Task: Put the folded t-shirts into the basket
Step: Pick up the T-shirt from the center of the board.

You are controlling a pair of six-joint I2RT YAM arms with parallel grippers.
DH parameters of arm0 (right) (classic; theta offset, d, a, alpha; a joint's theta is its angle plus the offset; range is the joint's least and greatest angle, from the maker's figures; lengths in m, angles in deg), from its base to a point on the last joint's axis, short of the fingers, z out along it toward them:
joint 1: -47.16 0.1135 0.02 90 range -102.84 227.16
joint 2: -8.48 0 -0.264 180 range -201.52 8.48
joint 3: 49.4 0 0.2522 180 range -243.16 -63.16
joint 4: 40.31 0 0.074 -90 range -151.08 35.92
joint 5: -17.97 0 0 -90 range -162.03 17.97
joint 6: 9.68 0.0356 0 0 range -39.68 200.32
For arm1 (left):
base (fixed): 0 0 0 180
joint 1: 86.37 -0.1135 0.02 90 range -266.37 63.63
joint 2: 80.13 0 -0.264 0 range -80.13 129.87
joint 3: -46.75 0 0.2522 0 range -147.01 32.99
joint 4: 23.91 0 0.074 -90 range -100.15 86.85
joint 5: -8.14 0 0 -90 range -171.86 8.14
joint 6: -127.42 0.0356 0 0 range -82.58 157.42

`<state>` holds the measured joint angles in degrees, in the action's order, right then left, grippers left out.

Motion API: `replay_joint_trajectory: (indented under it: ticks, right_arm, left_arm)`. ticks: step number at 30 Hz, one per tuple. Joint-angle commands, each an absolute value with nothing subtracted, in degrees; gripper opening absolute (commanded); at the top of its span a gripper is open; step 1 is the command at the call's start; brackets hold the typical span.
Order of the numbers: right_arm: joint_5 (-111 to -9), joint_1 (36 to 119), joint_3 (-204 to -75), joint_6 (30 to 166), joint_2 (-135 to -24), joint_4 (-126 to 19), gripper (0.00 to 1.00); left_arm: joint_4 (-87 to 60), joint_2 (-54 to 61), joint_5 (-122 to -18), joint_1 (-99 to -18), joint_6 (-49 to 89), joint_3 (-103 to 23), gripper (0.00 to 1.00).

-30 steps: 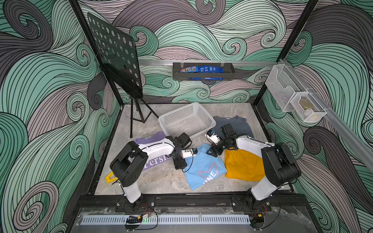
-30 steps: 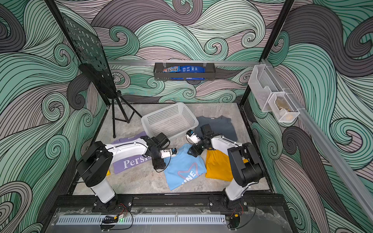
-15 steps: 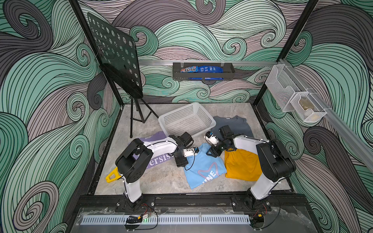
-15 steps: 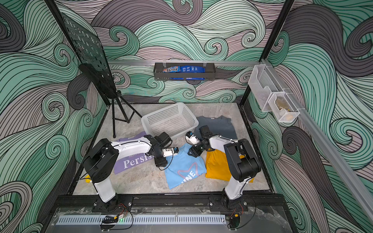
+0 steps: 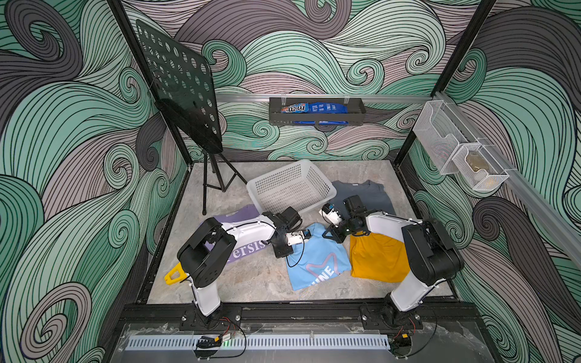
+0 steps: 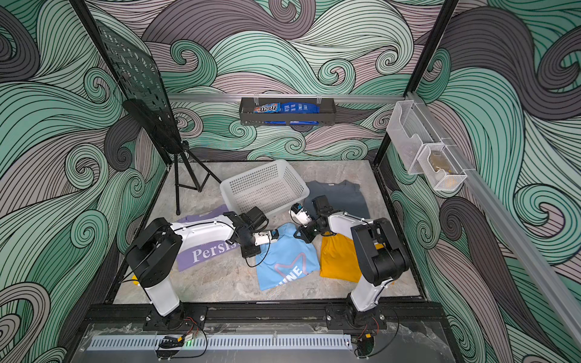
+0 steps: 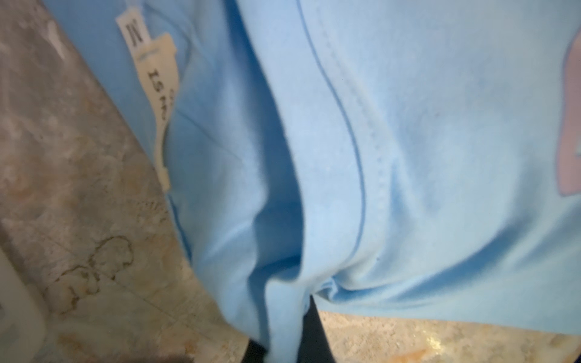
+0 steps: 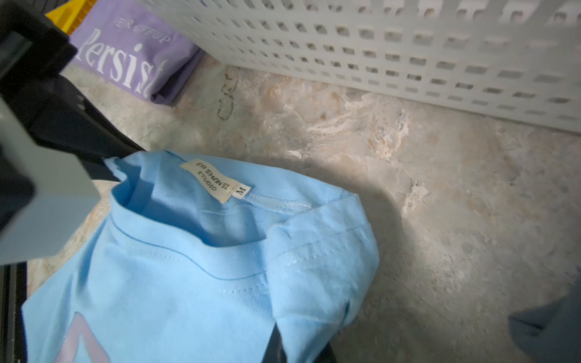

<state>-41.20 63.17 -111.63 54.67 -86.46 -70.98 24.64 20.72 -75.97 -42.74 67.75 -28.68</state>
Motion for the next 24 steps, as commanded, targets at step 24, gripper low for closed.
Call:
replay_joint_trajectory:
  ticks: [24]
  right_arm:
    - [-23.3, 58.4, -134.4, 64.7, -72.6, -64.0, 0.00]
  left_arm:
    - [49.0, 4.7, -82.1, -50.0, 75.8, -59.9, 0.00]
